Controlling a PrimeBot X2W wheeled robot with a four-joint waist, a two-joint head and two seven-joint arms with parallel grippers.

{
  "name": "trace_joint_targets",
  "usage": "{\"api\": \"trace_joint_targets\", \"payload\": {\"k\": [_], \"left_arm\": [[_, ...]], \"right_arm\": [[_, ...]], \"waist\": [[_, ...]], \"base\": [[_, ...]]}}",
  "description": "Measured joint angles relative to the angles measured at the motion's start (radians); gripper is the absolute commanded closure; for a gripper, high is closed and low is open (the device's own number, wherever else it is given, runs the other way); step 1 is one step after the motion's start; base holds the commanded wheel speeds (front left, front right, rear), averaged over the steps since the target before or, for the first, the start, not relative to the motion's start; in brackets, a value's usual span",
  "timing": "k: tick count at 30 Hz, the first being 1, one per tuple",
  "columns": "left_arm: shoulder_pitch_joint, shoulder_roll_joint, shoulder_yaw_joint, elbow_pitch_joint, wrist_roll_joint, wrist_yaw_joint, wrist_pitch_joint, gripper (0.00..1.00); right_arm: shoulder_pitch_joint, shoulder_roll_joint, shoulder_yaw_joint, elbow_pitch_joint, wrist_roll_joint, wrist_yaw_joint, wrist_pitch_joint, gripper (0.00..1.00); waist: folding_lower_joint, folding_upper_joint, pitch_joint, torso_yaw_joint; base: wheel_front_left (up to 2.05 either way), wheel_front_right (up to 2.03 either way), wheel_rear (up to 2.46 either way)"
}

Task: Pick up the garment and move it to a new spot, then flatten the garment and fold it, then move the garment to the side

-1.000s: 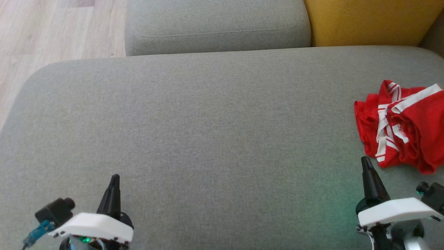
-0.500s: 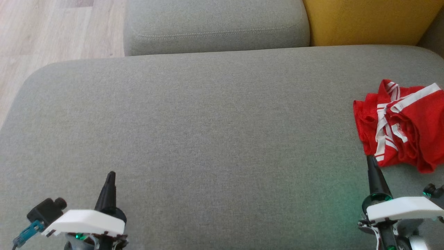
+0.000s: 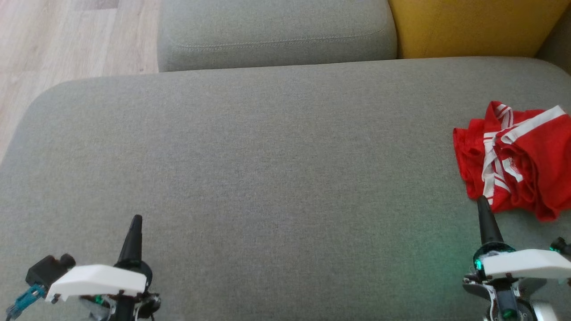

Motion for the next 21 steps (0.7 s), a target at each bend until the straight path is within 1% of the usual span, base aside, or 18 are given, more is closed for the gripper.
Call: {"api": "trace_joint_targets", "payload": {"k": [14, 21], "left_arm": [[-0.019, -0.008, 0.035, 0.011, -0.163, -0.015, 0.039, 1.0], [-0.033, -0.012, 0.045, 0.022, -0.246, -0.032, 0.059, 1.0]], "right_arm": [[-0.021, -0.001, -0.018, 0.023, 0.161, 0.0, 0.004, 1.0], [-0.037, -0.001, -0.024, 0.033, 0.244, 0.0, 0.012, 1.0]], "waist": [[0.0, 0.0, 0.001, -0.004], [0.0, 0.0, 0.001, -0.006]], "base": [[0.0, 0.0, 0.0], [0.0, 0.0, 0.0]]}}
